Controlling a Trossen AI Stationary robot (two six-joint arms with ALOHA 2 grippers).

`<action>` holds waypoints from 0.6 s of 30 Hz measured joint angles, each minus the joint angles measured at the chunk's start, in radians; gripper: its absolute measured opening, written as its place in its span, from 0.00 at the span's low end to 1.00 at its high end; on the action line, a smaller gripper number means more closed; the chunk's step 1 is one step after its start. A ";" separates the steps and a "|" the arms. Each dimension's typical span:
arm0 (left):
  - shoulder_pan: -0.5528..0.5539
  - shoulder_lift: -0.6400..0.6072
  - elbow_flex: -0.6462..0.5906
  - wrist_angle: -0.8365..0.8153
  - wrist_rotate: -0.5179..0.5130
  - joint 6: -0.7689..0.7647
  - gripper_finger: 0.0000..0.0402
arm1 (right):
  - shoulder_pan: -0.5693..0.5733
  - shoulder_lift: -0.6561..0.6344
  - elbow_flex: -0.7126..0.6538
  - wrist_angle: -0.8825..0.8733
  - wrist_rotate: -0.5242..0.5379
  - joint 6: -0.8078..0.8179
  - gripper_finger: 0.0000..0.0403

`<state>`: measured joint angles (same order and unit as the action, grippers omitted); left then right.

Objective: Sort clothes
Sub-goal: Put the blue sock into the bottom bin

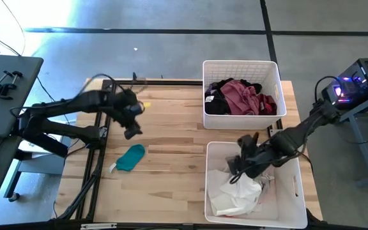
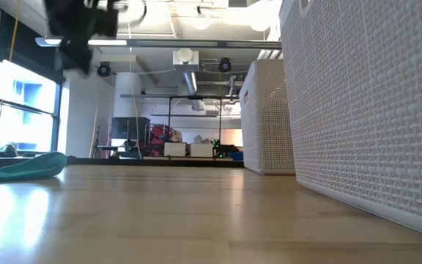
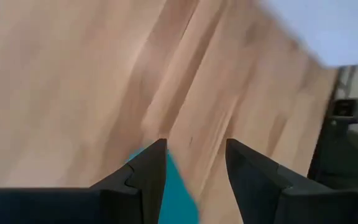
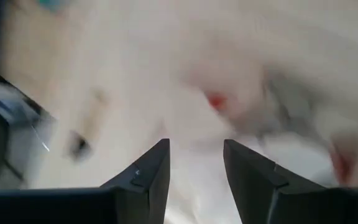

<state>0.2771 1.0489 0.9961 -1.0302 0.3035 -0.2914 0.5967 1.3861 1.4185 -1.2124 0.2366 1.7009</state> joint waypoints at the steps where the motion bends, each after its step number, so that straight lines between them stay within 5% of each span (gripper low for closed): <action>1: -0.004 0.000 -0.044 -0.001 0.005 -0.045 0.38 | -0.001 0.000 0.021 -0.001 0.069 -0.022 0.34; 8: -0.025 0.024 -0.345 0.090 0.000 -0.233 0.38 | -0.002 0.000 0.084 0.008 0.459 -0.114 0.34; 18: -0.120 0.143 -0.533 0.405 -0.181 -0.149 0.35 | -0.047 0.000 0.084 0.004 0.444 -0.139 0.34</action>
<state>0.1567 1.1916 0.4630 -0.6255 0.1222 -0.4399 0.5494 1.3857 1.5028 -1.2087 0.6809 1.5616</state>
